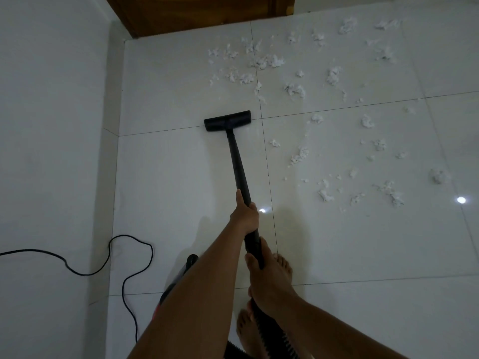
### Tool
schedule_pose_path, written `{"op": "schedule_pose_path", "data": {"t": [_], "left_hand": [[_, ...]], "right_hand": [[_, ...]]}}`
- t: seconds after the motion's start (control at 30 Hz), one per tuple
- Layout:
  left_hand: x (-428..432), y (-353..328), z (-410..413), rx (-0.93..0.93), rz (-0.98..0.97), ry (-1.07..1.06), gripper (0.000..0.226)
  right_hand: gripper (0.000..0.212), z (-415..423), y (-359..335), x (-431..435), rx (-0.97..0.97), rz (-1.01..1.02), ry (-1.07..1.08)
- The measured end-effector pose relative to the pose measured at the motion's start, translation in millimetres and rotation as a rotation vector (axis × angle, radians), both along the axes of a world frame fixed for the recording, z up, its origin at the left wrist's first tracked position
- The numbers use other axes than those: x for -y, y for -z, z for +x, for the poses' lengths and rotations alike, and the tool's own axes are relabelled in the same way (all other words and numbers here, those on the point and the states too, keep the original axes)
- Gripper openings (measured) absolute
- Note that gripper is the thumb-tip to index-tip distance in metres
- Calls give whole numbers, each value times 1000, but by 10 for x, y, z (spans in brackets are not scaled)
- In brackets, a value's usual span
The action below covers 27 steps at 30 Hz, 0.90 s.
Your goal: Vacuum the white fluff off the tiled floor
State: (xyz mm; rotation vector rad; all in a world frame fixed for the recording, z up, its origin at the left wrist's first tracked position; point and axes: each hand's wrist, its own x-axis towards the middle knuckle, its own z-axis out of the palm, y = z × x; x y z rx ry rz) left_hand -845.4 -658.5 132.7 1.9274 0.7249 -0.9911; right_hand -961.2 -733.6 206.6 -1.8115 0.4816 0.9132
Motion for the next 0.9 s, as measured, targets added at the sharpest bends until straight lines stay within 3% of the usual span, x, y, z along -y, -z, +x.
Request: {"op": "schedule_pose_path", "data": {"t": [0.4, 0.57, 0.9], "left_hand": [[-75, 60, 701, -19, 31, -31, 66], [-198, 124, 968, -15, 31, -34, 66], [-455, 117, 1501, -9, -11, -82, 63]], "right_hand": [[53, 672, 150, -45, -133, 90, 45], [53, 946, 206, -166, -102, 88, 7], [60, 1488, 170, -388, -85, 166, 133]]}}
